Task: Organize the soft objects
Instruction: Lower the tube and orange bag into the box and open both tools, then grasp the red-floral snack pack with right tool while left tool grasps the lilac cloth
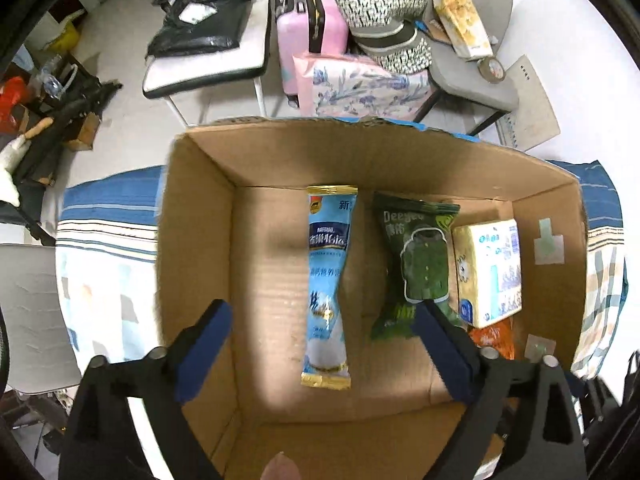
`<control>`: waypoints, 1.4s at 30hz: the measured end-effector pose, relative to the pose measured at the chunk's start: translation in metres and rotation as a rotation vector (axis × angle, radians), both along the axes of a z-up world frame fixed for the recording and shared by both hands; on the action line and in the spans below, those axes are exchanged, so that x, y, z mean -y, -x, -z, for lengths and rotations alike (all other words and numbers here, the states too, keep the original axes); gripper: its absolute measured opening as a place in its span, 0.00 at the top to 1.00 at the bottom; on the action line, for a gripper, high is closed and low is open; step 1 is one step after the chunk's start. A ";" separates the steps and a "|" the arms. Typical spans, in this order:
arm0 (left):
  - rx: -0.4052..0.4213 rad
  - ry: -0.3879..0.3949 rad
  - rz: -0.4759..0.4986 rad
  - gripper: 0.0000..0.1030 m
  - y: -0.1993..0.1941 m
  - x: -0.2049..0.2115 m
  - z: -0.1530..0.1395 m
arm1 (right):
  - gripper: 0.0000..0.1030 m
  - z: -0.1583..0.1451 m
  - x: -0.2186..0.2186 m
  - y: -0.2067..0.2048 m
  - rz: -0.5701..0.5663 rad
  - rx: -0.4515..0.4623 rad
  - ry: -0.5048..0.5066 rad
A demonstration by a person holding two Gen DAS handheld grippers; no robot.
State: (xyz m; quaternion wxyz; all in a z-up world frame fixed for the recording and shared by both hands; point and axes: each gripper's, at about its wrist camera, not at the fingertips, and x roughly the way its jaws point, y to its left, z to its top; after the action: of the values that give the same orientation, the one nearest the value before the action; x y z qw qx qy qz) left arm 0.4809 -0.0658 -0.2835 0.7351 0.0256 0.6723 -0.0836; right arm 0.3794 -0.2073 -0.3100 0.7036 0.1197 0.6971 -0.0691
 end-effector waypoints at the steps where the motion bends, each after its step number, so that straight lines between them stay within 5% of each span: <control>1: 0.017 0.000 0.000 0.06 0.005 -0.002 -0.005 | 0.01 -0.005 -0.001 0.001 -0.005 0.014 0.008; 17: 0.306 -0.003 -0.047 0.00 0.111 -0.027 -0.108 | 0.01 -0.100 -0.005 0.051 -0.049 0.220 0.090; 28: 0.374 0.020 -0.126 0.00 0.176 -0.034 -0.145 | 0.01 -0.152 0.002 0.106 -0.053 0.303 0.069; 33: 0.318 0.018 -0.135 0.00 0.205 -0.021 -0.119 | 0.01 -0.127 0.043 0.135 0.011 0.230 0.068; 42: 0.102 -0.006 -0.171 0.00 0.235 0.000 -0.031 | 0.01 0.008 0.114 0.161 0.180 -0.017 -0.043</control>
State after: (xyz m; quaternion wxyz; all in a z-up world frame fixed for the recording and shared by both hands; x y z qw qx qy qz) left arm 0.2454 -0.0662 -0.2528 0.7727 -0.0254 0.6341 -0.0173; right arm 0.2180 -0.3216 -0.3182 0.6860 0.1963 0.6906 -0.1183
